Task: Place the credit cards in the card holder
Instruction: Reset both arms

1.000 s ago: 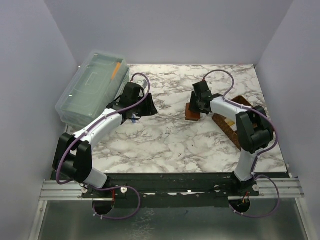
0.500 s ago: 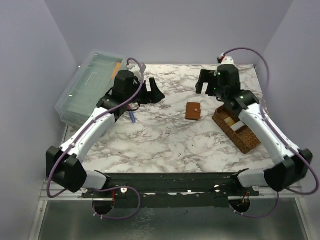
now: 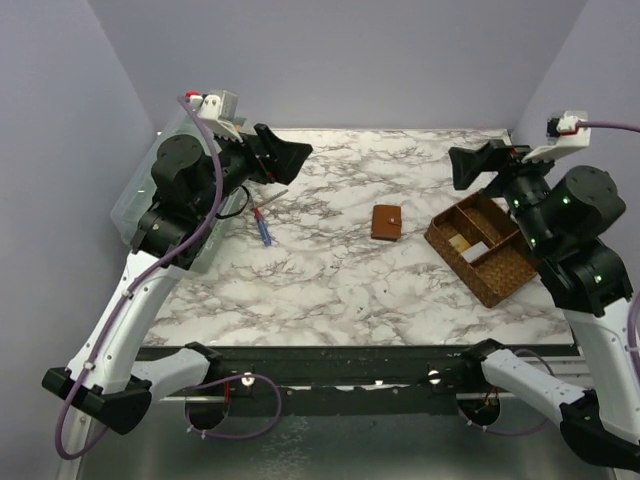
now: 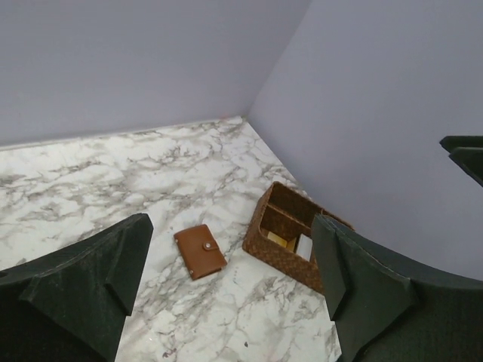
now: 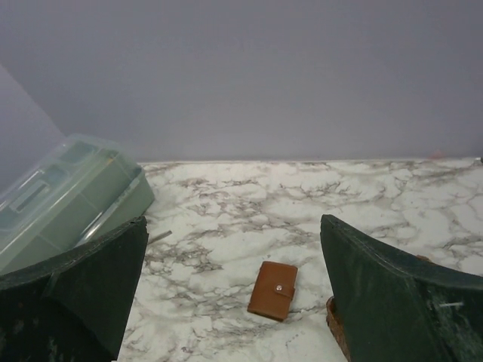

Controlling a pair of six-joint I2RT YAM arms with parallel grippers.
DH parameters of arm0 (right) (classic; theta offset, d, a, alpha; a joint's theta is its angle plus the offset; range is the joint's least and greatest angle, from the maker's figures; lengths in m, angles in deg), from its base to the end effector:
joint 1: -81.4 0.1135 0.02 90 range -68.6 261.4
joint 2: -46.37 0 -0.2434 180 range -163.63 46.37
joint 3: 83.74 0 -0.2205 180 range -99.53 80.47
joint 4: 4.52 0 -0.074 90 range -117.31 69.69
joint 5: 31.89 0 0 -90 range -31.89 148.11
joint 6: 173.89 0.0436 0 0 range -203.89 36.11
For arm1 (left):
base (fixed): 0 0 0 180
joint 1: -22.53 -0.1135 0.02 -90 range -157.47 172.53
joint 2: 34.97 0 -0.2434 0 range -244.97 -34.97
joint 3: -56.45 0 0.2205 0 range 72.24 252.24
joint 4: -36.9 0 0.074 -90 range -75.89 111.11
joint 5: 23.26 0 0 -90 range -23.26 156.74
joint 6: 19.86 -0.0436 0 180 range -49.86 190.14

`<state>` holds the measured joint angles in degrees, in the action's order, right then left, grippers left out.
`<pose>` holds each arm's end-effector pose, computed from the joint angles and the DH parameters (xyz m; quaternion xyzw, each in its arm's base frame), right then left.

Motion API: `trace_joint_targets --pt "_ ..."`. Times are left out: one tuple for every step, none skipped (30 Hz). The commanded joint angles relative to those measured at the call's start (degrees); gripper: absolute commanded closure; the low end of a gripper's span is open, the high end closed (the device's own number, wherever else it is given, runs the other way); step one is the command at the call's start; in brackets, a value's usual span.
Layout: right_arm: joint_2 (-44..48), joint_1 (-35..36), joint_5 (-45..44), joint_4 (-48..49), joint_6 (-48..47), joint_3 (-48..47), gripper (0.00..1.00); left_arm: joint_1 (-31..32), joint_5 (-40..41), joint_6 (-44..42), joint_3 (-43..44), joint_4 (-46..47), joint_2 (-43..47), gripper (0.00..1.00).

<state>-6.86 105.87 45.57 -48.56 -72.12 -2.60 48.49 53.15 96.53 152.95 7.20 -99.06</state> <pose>0.1359 0.0514 0.4693 0.0012 0.6975 0.1492 0.7009 0.1898 -0.1038 0.4561 0.0830 0.6857 -0.3902 0.6088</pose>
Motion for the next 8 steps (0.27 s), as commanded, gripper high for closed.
trace_joint_targets --pt "3.67 -0.01 1.57 1.14 -3.86 -1.06 0.00 -0.05 5.16 -3.37 0.60 1.37 4.03 0.05" --pt "4.08 0.00 1.38 1.18 -3.97 -1.31 0.00 -0.03 5.57 -3.86 0.47 1.49 4.93 0.05" --pt "4.56 0.00 1.45 1.16 -3.99 -1.36 0.00 -0.03 6.19 -4.23 0.38 1.58 5.55 0.04" --pt "5.11 0.00 1.79 1.59 -4.17 -1.05 0.00 -0.01 6.68 -4.38 0.19 1.67 6.18 0.03" --pt "5.79 0.00 1.47 2.10 -4.05 -0.36 0.00 -0.01 7.14 -4.50 0.04 1.76 6.64 0.03" --pt "6.16 0.05 0.68 2.36 -3.52 0.07 0.00 -0.03 7.33 -4.64 -0.08 1.78 6.96 0.03" --pt "6.47 0.00 0.44 2.59 -3.47 0.44 0.00 -0.03 7.42 -4.74 -0.23 1.84 7.23 0.02" --pt "6.80 0.05 0.30 3.06 -3.81 0.94 0.00 -0.03 7.36 -4.83 -0.40 1.87 7.37 0.02"
